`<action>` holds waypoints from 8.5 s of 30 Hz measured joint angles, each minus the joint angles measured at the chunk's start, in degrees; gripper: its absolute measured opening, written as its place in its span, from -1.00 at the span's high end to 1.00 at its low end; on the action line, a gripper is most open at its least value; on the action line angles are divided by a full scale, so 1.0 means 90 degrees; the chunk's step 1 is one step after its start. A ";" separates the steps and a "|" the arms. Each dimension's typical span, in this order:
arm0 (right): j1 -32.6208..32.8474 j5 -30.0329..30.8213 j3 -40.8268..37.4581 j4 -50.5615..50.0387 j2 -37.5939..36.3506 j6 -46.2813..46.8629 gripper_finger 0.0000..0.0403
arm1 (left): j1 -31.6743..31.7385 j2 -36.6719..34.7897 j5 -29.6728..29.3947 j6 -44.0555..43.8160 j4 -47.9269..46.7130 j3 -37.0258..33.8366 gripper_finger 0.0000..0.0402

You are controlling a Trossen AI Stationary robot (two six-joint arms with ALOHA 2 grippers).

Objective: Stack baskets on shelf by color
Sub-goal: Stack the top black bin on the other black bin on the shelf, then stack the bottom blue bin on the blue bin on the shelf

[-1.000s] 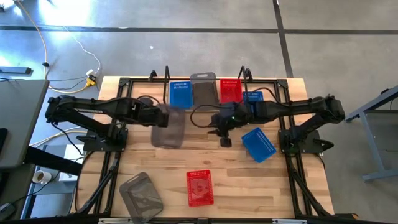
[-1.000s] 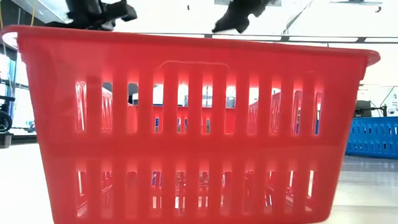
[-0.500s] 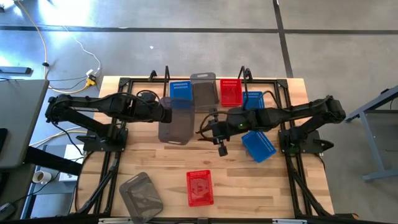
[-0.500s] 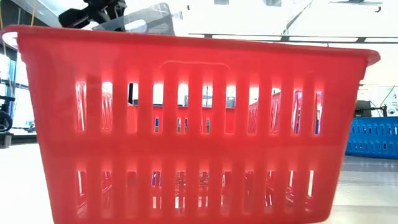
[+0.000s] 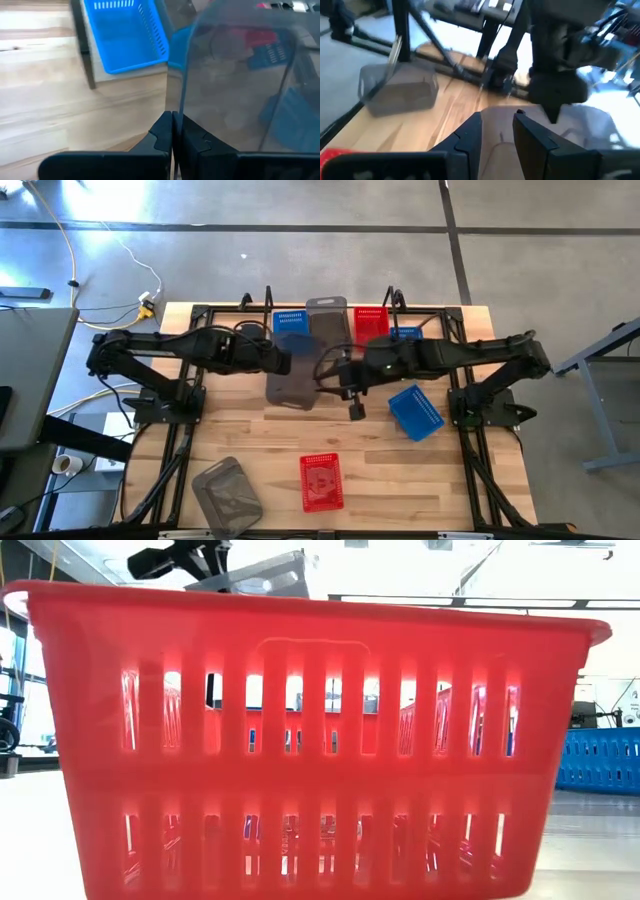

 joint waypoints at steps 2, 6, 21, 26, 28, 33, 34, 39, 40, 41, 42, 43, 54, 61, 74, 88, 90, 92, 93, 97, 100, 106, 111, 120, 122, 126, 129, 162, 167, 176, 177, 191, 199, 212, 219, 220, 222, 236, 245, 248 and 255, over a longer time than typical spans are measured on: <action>0.0045 0.0000 0.0203 -0.0320 0.0196 0.0135 0.51 | -0.0005 0.0159 0.0014 -0.0033 0.0044 0.0071 1.00; 0.0180 0.0000 0.0448 -0.0957 0.0543 0.0185 0.51 | -0.0009 0.0415 0.0146 -0.0169 0.0018 0.0134 1.00; 0.0647 0.0263 0.0486 -0.1173 0.1616 0.0127 0.51 | -0.0003 0.0849 0.0311 -0.0672 0.0023 0.0134 1.00; 0.0697 0.0308 0.0486 -0.0978 0.1881 0.0136 0.51 | -0.0006 0.0847 0.0291 -0.0730 0.0058 0.0134 1.00; 0.0693 0.0313 0.0486 -0.0913 0.1914 0.0261 0.51 | -0.0006 0.0844 0.0290 -0.0731 0.0054 0.0134 1.00; 0.0669 0.0610 0.0486 -0.0789 0.1905 0.0324 0.51 | -0.0006 0.0844 0.0291 -0.0733 0.0065 0.0134 1.00; 0.0647 0.0549 0.0486 -0.0783 0.1905 0.0337 0.51 | -0.0006 0.0844 0.0290 -0.0733 0.0070 0.0134 1.00; 0.0632 0.0586 0.0486 -0.0846 0.2085 0.0460 0.51 | -0.0006 0.0844 0.0293 -0.0738 0.0092 0.0134 1.00; 0.0632 0.0674 0.0483 -0.0897 0.2125 0.0427 0.51 | -0.0006 0.0844 0.0300 -0.0737 0.0104 0.0134 1.00; 0.0632 0.0736 0.0481 -0.0926 0.2153 0.0417 0.51 | -0.0006 0.0844 0.0315 -0.0732 0.0128 0.0134 1.00; 0.0623 0.0789 0.0481 -0.0924 0.2175 0.0422 0.51 | -0.0006 0.0844 0.0315 -0.0723 0.0173 0.0134 1.00; 0.0613 0.0866 0.0481 -0.0961 0.2188 0.0461 0.51 | -0.0006 0.0844 0.0319 -0.0721 0.0230 0.0134 1.00; 0.0486 0.1180 0.0578 -0.1394 0.2254 0.0490 0.51 | -0.0005 0.0842 0.0479 -0.0496 0.0385 0.0134 1.00; 0.0548 0.1406 0.0877 -0.1520 0.2238 0.0213 0.51 | 0.0039 0.0842 0.0449 -0.0449 0.0369 0.0134 1.00; 0.0537 0.0965 0.0874 -0.1939 0.2377 0.0680 0.51 | 0.0082 0.0842 0.0463 -0.0388 0.0373 0.0132 1.00; 0.0433 0.1331 0.0869 -0.2260 0.2558 0.0692 0.53 | 0.0082 0.0842 0.0705 -0.0258 0.0704 0.0129 1.00; 0.0415 0.1352 0.0869 -0.2420 0.2558 0.0710 0.59 | 0.0082 0.0842 0.0739 -0.0119 0.0908 0.0129 1.00; 0.0401 0.1512 0.0869 -0.2545 0.2553 0.0788 0.71 | 0.0082 0.0842 0.0749 -0.0011 0.1018 0.0122 1.00; 0.0396 0.1620 0.0869 -0.2619 0.2548 0.0829 0.79 | 0.0084 0.0842 0.0747 -0.0004 0.1024 0.0122 1.00; 0.0386 0.1834 0.0869 -0.2740 0.2543 0.0709 0.95 | 0.0089 0.0842 0.0745 -0.0006 0.0984 0.0122 0.99; 0.0430 0.1858 0.0869 -0.2746 0.2543 0.0698 0.98 | 0.0082 0.0842 0.0705 0.0050 0.0995 0.0122 0.96; 0.0436 0.1900 0.0869 -0.2766 0.2536 0.0917 1.00 | 0.0082 0.0842 0.0708 0.0420 0.1050 0.0122 0.78; 0.0437 0.1843 0.0869 -0.2868 0.2536 0.1229 1.00 | 0.0162 0.0842 0.1092 0.0482 0.1068 0.0129 0.58; 0.0438 0.1932 0.0869 -0.3117 0.2231 0.1665 1.00 | 0.0254 0.0768 0.1216 0.0897 0.1195 0.0137 0.36; 0.0438 0.1941 0.0869 -0.3099 0.2112 0.1662 1.00 | 0.0254 0.0710 0.1183 0.1013 0.1216 0.0134 0.36; 0.0438 0.2040 0.0868 -0.3136 0.1848 0.1547 1.00 | 0.0267 0.0548 0.0858 0.1085 0.1242 0.0134 0.36; 0.0415 0.2251 0.0869 -0.3151 0.1701 0.1308 1.00 | 0.0289 0.0364 0.0593 0.1234 0.1381 0.0134 0.36; -0.1666 0.1471 0.0869 -0.3136 0.1329 -0.1363 1.00 | 0.0344 -0.0776 -0.0082 0.4290 0.1928 0.0134 0.36; -0.1834 0.1263 0.0792 -0.2972 0.1320 -0.1432 1.00 | 0.0341 -0.0820 -0.0026 0.4634 0.1918 0.0132 0.36; -0.1867 0.1313 0.0245 -0.2088 0.1329 -0.1263 1.00 | 0.0368 -0.1098 -0.0023 0.5120 0.1925 0.0127 0.36; -0.1877 0.1303 0.0245 -0.2075 0.1329 -0.1274 1.00 | 0.0388 -0.1126 -0.0023 0.5122 0.1925 0.0129 0.36; -0.2234 0.0721 0.0243 -0.2300 0.1449 -0.1495 1.00 | 0.0749 -0.1264 -0.0035 0.5173 0.1925 0.0129 0.36; -0.2320 0.0697 0.0243 -0.2300 0.1480 -0.1650 1.00 | 0.0975 -0.1261 -0.0043 0.5172 0.1926 0.0129 0.36; -0.2457 0.0521 0.0248 -0.2192 0.1684 -0.1719 1.00 | 0.1211 -0.1261 -0.0040 0.5171 0.1928 0.0129 0.36; -0.2492 0.0488 0.0248 -0.2207 0.1710 -0.1855 1.00 | 0.1211 -0.1259 -0.0025 0.5171 0.1928 0.0129 0.36; -0.2496 0.0488 0.0248 -0.2200 0.1710 -0.1855 1.00 | 0.1211 -0.1259 -0.0020 0.5171 0.1929 0.0129 0.36; -0.2515 0.0488 0.0248 -0.2207 0.1710 -0.1844 1.00 | 0.1211 -0.1259 -0.0020 0.5171 0.1928 0.0129 0.36; -0.2539 0.0770 0.0248 -0.2205 0.1710 -0.1810 0.88 | 0.1211 -0.1259 -0.0020 0.5171 0.1928 0.0129 0.36; -0.2537 0.0813 0.0248 -0.2169 0.1710 -0.1813 0.54 | 0.1211 -0.1259 -0.0025 0.5171 0.1928 0.0129 0.36; -0.2537 0.0770 0.0248 -0.2161 0.1710 -0.1813 0.51 | 0.1211 -0.1256 -0.0025 0.5171 0.1928 0.0129 0.36; -0.2537 0.0807 0.0305 -0.2219 0.1706 -0.1603 0.51 | 0.1211 -0.1256 -0.0051 0.5171 0.1928 0.0129 0.36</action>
